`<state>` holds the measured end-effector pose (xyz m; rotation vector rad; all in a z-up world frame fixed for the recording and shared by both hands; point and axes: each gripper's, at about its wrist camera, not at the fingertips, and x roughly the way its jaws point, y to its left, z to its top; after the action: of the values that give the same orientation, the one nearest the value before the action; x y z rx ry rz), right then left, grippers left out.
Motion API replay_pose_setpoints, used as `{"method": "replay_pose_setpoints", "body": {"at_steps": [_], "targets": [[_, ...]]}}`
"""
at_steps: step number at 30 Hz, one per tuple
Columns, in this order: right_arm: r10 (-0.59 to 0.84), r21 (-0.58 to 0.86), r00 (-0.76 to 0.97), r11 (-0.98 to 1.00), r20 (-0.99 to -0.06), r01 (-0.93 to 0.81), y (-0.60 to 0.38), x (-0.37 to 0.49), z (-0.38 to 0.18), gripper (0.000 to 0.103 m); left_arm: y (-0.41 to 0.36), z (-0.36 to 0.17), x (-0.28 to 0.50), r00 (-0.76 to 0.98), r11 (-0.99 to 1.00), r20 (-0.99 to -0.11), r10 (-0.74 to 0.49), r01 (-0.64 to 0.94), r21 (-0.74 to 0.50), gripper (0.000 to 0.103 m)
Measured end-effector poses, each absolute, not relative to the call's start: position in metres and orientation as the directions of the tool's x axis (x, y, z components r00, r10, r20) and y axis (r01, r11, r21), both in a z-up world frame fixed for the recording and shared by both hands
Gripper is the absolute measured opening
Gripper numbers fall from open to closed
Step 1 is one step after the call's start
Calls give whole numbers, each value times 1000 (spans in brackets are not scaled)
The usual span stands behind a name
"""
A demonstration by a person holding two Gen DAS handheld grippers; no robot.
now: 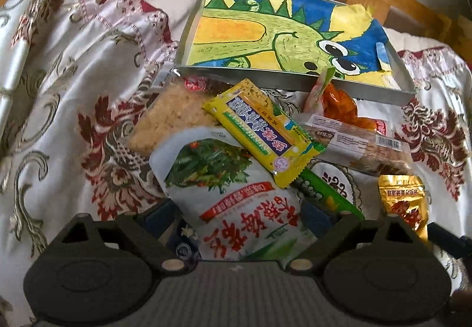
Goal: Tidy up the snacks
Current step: 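Grasp the gold snack bag with the right tool while the left tool grasps the white-green pouch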
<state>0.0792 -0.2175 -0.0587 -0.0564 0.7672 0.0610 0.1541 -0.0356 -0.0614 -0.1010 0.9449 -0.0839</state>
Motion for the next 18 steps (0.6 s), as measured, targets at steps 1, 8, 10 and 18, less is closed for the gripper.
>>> {"method": "replay_pose_setpoints", "body": {"at_steps": [1,8,10,18], "targets": [[34,-28,717,997,-697,-75,-216,79,-59,81,-34,-62,153,580,990,-805,-126,27,-136,92],[60,8,707,997,-704,-76,-214,75,-60,63,-20,-65,150,577,979,-795,-187,39,-201,85],[69,22,707,997,-704,-76,-215,73,-59,58,-17,-64,149,576,976,-793,-199,47,-211,82],[86,32,710,996,-698,-89,-212,68,-57,53,0,-62,131,565,954,-776,-282,76,-291,73]]}}
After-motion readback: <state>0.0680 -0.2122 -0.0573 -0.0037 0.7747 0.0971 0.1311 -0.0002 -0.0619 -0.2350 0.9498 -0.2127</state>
